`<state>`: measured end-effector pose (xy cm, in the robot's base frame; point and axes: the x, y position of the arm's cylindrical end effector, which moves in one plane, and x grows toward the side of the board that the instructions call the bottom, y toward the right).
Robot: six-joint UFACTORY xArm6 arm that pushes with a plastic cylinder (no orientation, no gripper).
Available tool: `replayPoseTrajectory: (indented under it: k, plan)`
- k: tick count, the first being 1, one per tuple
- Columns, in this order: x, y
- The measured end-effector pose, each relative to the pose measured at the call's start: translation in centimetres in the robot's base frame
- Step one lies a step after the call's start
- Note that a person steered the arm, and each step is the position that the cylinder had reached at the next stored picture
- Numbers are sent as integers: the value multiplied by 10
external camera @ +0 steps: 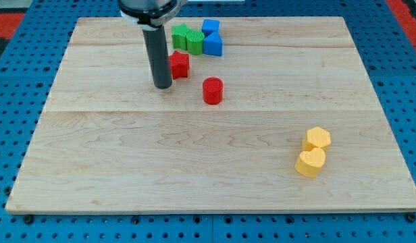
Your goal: Move the red circle towards red star
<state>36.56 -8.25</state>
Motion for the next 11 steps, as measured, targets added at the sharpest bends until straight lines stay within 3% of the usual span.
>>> replayPoseTrajectory:
  k: [1,2,3,4,5,6,7,8,9,10,11]
  plan:
    - [-56,14]
    - [-56,0]
    - [-8,-43]
    - [56,-38]
    - [79,8]
    - [64,28]
    - [94,58]
    - [95,47]
    - [43,84]
    - [5,76]
    - [52,81]
